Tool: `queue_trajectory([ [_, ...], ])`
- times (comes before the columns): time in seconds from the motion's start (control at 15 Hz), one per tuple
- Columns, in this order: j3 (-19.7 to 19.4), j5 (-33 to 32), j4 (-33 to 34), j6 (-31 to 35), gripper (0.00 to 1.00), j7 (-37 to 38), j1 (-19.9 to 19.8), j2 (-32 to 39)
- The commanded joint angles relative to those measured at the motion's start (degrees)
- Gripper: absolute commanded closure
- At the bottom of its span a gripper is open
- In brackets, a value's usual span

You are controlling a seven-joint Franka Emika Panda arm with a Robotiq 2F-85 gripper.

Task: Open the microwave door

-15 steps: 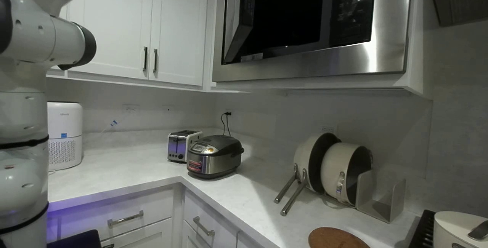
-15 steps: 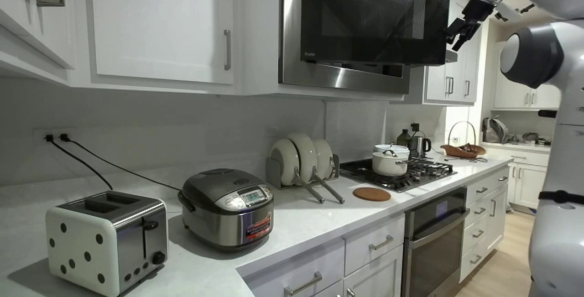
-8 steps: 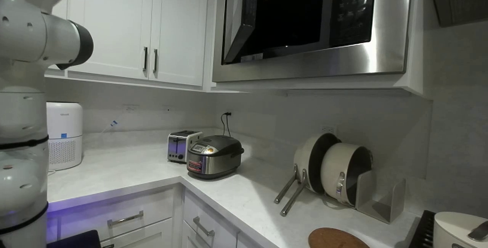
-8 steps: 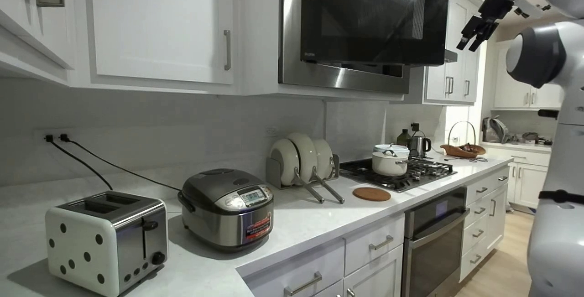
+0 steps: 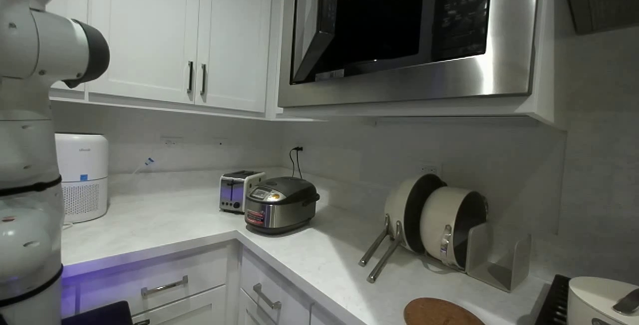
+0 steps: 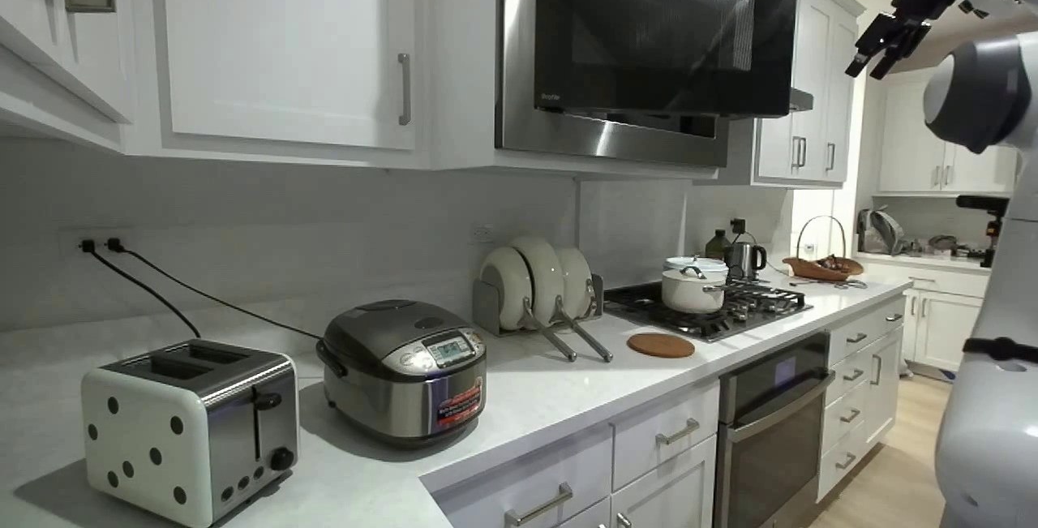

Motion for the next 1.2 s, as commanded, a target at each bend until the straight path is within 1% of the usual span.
queue_trajectory([
  [0.0, -1.25, 1.74, -3.06, 7.09, 0.00, -2.23, -0.18, -0.27],
  [0.13, -1.26, 3.13, -5.99, 11.98, 0.00, -3.62, 0.41, -0.88],
  [0.4, 0.00, 7.01, -12.57, 23.24, 0.00, -6.41, 1.38, -1.59],
  [0.53, 0.80, 8.78, -15.71, 27.86, 0.00, -8.09, 2.24, -1.70],
  [0.6, 4.10, 8.74, -17.79, 30.18, 0.10, -8.74, 0.40, -2.29],
  [0.67, 5.14, 9.29, -19.02, 31.74, 0.26, -10.00, 0.44, -2.31],
  [0.87, 9.18, 11.15, -22.37, 36.18, 0.51, -13.33, -0.22, -2.56],
  [1.13, 14.60, 13.21, -25.32, 39.40, 0.80, -17.12, -1.39, -3.52],
])
